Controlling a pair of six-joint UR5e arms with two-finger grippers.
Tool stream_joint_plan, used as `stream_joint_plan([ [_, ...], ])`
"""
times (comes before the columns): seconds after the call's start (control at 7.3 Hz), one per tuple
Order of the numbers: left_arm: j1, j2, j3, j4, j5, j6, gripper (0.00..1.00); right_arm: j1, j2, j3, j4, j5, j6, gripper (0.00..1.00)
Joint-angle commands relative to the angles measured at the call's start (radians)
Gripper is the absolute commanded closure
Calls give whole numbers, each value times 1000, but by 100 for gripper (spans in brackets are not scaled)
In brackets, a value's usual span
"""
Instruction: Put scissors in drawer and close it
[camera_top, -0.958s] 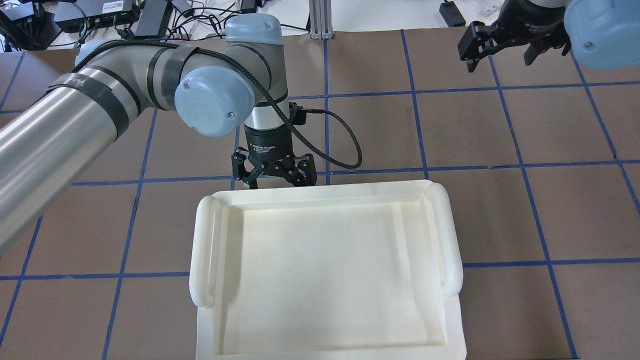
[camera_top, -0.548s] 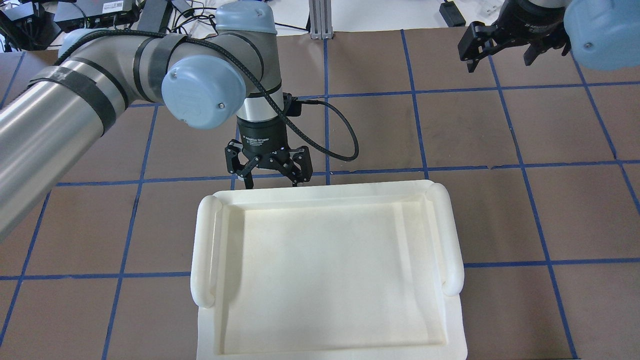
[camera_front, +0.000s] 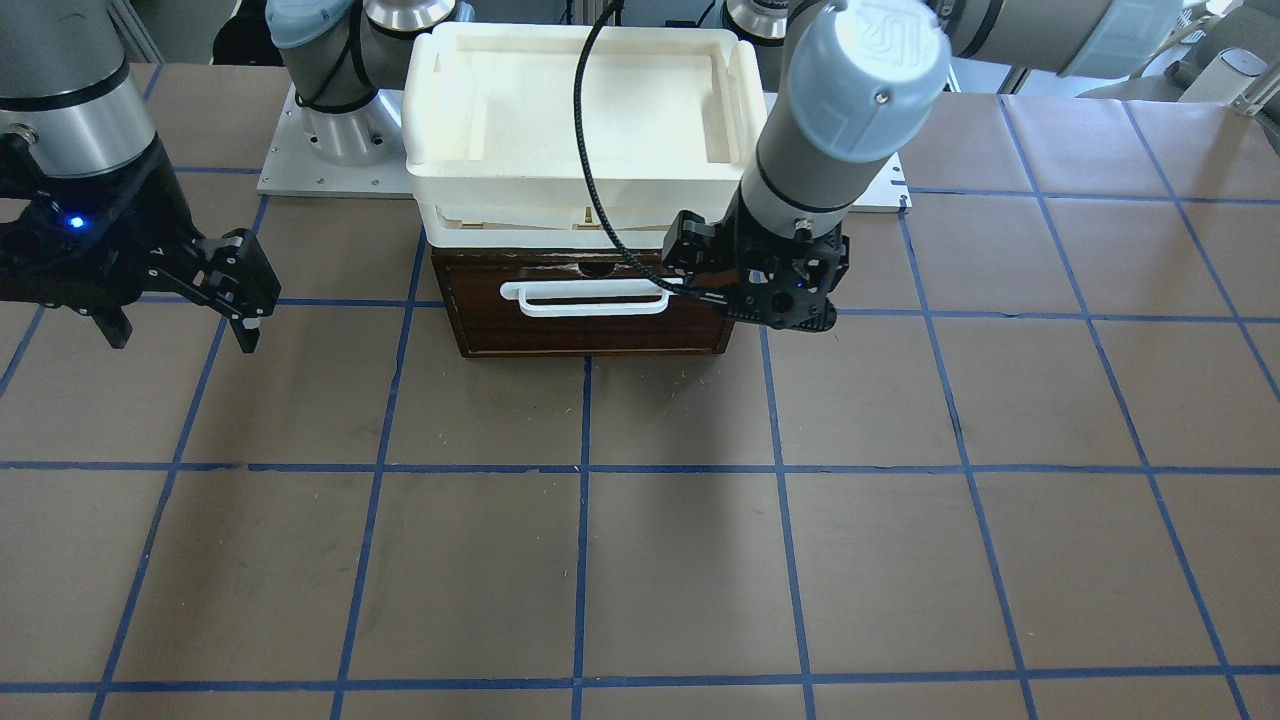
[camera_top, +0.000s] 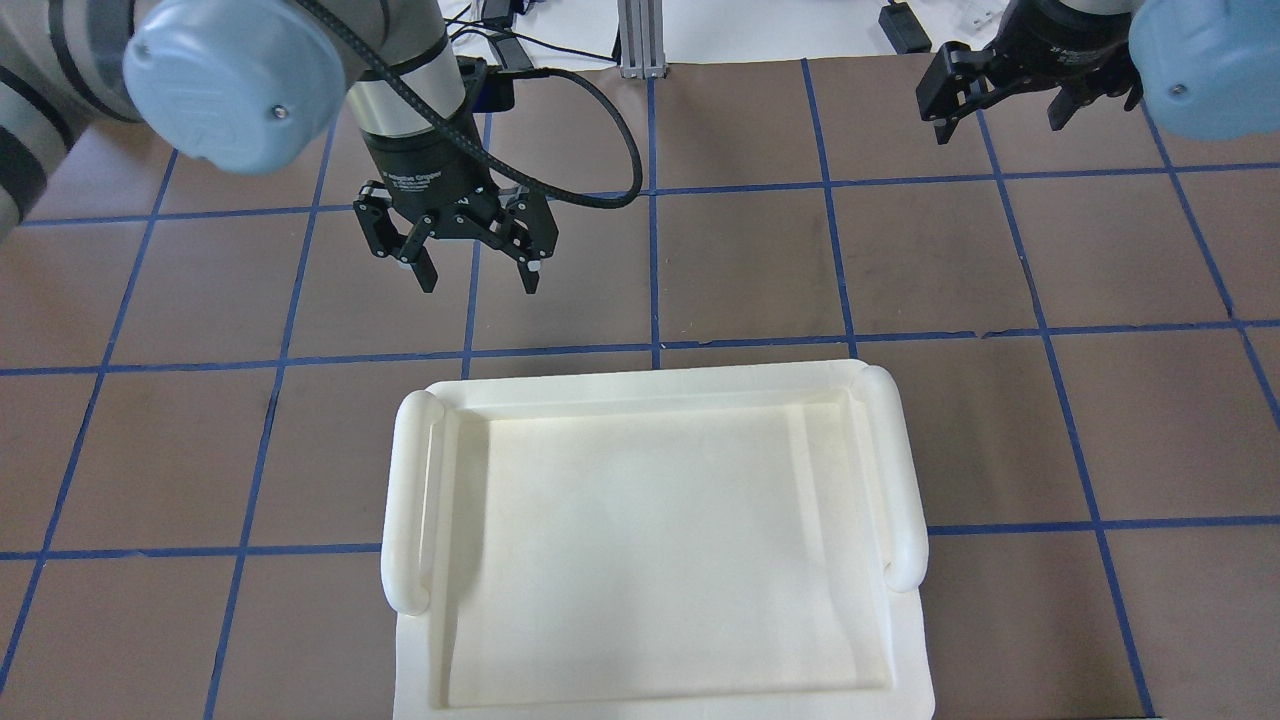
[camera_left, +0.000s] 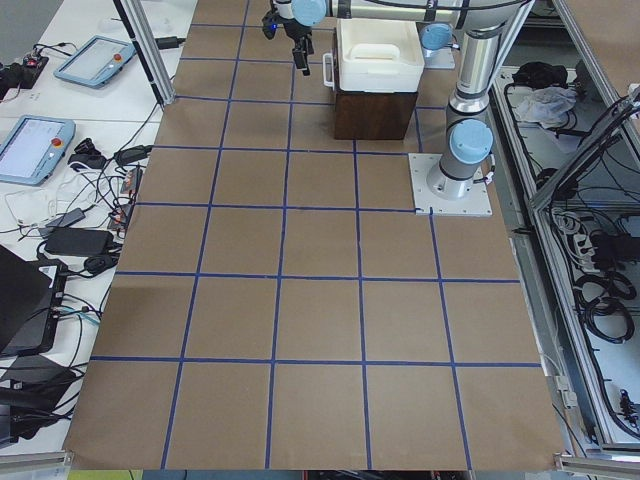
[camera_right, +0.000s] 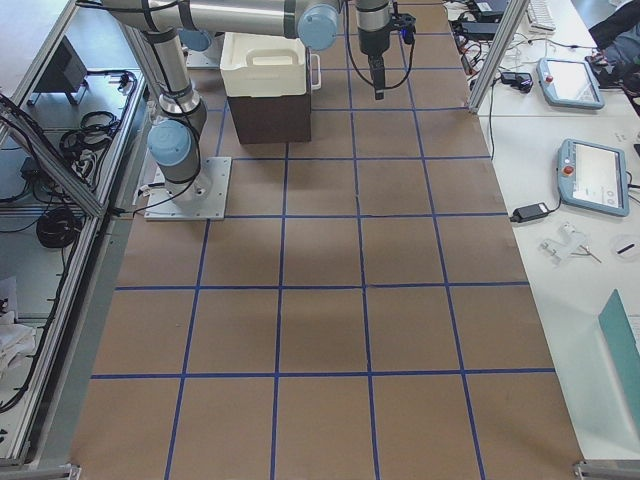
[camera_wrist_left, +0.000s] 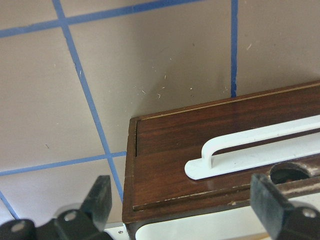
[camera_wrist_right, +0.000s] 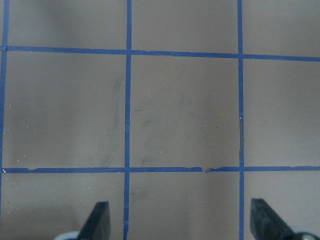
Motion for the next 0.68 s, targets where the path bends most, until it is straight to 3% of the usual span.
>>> stream_joint_plan([
  [0.0, 64, 75, -4, 65, 9, -2, 0, 0, -1, 1, 1, 0, 0, 0],
  [0.41, 109, 155, -25, 57, 14, 6, 0, 0, -1, 1, 1, 0, 0, 0],
  [0.55, 111, 187, -77, 77, 17, 7, 0, 0, -1, 1, 3, 0, 0, 0],
])
